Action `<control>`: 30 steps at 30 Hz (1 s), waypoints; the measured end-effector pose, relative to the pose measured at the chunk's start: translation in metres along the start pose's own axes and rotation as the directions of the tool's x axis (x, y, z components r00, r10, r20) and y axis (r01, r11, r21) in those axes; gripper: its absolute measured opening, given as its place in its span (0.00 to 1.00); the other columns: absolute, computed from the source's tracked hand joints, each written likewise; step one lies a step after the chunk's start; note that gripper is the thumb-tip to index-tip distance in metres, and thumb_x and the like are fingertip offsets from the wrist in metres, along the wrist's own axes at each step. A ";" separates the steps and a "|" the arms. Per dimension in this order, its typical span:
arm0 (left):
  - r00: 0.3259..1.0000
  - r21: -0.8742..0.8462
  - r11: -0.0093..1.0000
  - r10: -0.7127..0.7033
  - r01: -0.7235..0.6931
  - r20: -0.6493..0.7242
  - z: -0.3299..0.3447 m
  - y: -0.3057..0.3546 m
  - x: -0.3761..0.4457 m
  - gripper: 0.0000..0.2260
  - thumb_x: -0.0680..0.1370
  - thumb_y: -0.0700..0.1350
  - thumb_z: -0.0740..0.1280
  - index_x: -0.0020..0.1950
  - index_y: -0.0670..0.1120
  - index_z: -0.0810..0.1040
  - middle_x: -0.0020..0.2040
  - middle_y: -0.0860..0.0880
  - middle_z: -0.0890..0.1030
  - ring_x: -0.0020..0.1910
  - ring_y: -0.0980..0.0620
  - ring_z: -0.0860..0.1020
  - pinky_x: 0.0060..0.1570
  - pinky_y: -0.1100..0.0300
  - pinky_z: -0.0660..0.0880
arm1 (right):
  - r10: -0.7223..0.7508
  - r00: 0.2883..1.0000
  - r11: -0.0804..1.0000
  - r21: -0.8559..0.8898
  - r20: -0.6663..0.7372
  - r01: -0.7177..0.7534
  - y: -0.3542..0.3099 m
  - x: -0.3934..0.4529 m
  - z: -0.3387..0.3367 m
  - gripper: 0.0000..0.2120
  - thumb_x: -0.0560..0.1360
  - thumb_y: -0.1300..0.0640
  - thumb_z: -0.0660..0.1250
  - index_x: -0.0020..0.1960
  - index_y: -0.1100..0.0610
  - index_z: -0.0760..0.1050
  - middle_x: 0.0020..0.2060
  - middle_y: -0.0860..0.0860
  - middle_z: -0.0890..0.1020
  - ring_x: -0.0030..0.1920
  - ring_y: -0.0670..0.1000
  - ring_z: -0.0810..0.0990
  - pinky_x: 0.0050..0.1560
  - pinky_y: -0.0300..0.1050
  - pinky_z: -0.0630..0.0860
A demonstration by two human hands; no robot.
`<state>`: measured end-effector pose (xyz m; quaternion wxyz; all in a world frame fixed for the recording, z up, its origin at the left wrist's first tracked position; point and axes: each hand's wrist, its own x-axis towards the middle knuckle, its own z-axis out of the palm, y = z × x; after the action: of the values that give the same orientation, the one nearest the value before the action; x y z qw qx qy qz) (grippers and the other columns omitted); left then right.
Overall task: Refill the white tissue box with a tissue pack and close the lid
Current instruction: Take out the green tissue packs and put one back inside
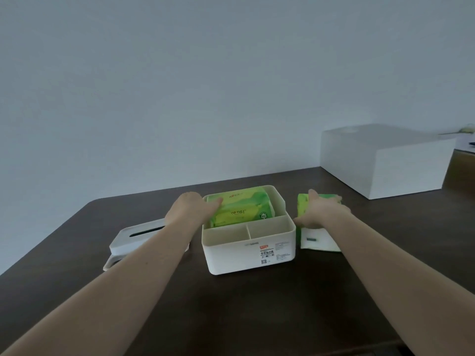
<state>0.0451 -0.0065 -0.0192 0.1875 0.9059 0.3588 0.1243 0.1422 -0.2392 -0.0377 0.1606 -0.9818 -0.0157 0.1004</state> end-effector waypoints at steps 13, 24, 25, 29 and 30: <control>0.985 -0.686 0.724 -0.160 0.077 -0.059 -0.027 0.035 0.024 0.11 0.75 0.38 0.63 0.33 0.43 0.66 0.32 0.47 0.66 0.36 0.46 0.66 0.37 0.56 0.65 | -0.075 0.971 0.975 0.189 -0.229 0.120 0.007 0.010 -0.019 0.42 0.66 0.46 0.68 0.74 0.40 0.50 0.68 0.60 0.65 0.66 0.64 0.67 0.61 0.61 0.67; 0.932 -0.647 0.760 -0.274 0.059 -0.236 -0.013 0.008 0.100 0.13 0.74 0.38 0.63 0.30 0.43 0.66 0.28 0.45 0.68 0.35 0.44 0.68 0.29 0.60 0.63 | -0.796 0.509 0.563 -0.092 -0.328 0.821 -0.038 -0.014 -0.056 0.47 0.64 0.50 0.71 0.76 0.38 0.49 0.77 0.52 0.53 0.73 0.59 0.60 0.72 0.59 0.59; 0.937 -0.604 0.794 -0.261 0.072 -0.231 -0.009 0.002 0.106 0.11 0.74 0.38 0.63 0.31 0.42 0.68 0.29 0.45 0.70 0.36 0.43 0.70 0.30 0.59 0.64 | -0.826 0.493 0.540 -0.135 -0.271 0.831 -0.044 -0.015 -0.055 0.46 0.65 0.50 0.71 0.75 0.37 0.49 0.77 0.51 0.51 0.74 0.59 0.59 0.73 0.57 0.57; 0.951 -0.550 0.824 -0.264 0.136 -0.161 0.012 -0.021 0.132 0.08 0.74 0.40 0.65 0.35 0.40 0.73 0.37 0.41 0.76 0.38 0.42 0.74 0.40 0.55 0.71 | -0.887 0.460 0.455 -0.252 -0.042 0.854 -0.065 -0.012 -0.047 0.43 0.67 0.51 0.69 0.74 0.34 0.50 0.77 0.46 0.50 0.75 0.56 0.57 0.72 0.55 0.54; 0.954 -0.573 0.802 -0.280 0.169 -0.111 0.017 -0.025 0.136 0.10 0.74 0.39 0.65 0.33 0.41 0.71 0.37 0.41 0.76 0.36 0.43 0.74 0.39 0.56 0.71 | -0.890 0.455 0.435 -0.272 0.013 0.858 -0.069 -0.009 -0.045 0.42 0.67 0.51 0.69 0.74 0.33 0.50 0.77 0.45 0.50 0.74 0.55 0.57 0.72 0.56 0.54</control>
<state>0.1335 0.1007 -0.0328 0.4215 0.7464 0.4281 0.2862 0.1421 -0.1883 0.0275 0.0704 -0.8470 -0.5228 -0.0653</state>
